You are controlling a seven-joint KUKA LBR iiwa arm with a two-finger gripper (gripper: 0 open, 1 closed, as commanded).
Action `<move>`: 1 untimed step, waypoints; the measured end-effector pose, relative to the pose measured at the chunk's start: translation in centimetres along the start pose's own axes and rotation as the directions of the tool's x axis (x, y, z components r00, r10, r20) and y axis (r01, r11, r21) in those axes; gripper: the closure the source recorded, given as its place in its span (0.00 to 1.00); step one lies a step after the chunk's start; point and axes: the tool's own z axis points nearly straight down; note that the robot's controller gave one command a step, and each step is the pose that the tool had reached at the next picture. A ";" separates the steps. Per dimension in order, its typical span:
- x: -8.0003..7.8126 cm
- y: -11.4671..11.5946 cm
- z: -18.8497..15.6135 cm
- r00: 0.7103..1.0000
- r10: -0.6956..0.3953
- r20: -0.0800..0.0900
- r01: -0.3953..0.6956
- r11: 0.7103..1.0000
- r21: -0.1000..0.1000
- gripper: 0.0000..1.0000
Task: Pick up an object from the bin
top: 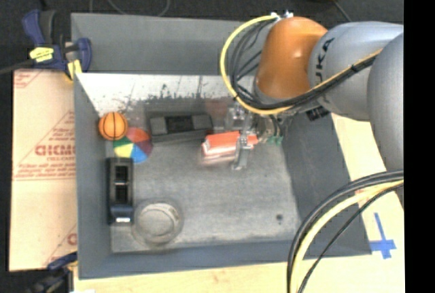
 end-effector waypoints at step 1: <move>0.6 1.7 5.0 0.999 -0.045 0.013 0.045 0.999 0.006 1.00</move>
Offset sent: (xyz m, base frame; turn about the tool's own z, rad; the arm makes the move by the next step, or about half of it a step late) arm 0.0000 0.0000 0.0000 0.0000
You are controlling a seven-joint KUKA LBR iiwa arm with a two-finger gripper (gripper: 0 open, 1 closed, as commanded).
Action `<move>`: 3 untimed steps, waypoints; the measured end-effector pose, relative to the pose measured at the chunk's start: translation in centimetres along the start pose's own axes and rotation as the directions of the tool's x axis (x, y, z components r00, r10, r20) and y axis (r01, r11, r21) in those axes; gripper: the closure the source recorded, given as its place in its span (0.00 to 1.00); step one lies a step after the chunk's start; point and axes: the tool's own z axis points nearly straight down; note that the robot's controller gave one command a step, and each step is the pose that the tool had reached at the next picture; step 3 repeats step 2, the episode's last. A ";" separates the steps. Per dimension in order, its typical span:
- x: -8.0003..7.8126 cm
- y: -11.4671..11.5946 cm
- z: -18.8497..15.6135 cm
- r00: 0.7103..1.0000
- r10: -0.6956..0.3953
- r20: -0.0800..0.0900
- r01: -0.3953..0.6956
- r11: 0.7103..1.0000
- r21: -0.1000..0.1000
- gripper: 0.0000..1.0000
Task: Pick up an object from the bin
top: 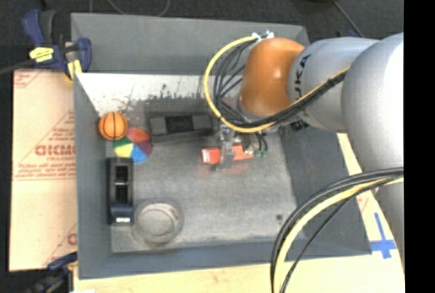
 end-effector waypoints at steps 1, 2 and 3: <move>0.0 0.0 0.0 1.000 0.000 0.000 0.000 1.000 0.000 1.00; 0.0 0.1 -18.4 0.999 0.038 -0.006 -0.038 0.999 -0.004 1.00; 0.0 0.1 -18.4 0.999 0.038 -0.006 -0.038 0.999 -0.004 1.00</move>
Offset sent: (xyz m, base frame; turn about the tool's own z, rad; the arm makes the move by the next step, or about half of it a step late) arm -0.0049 0.0027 0.1784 0.0407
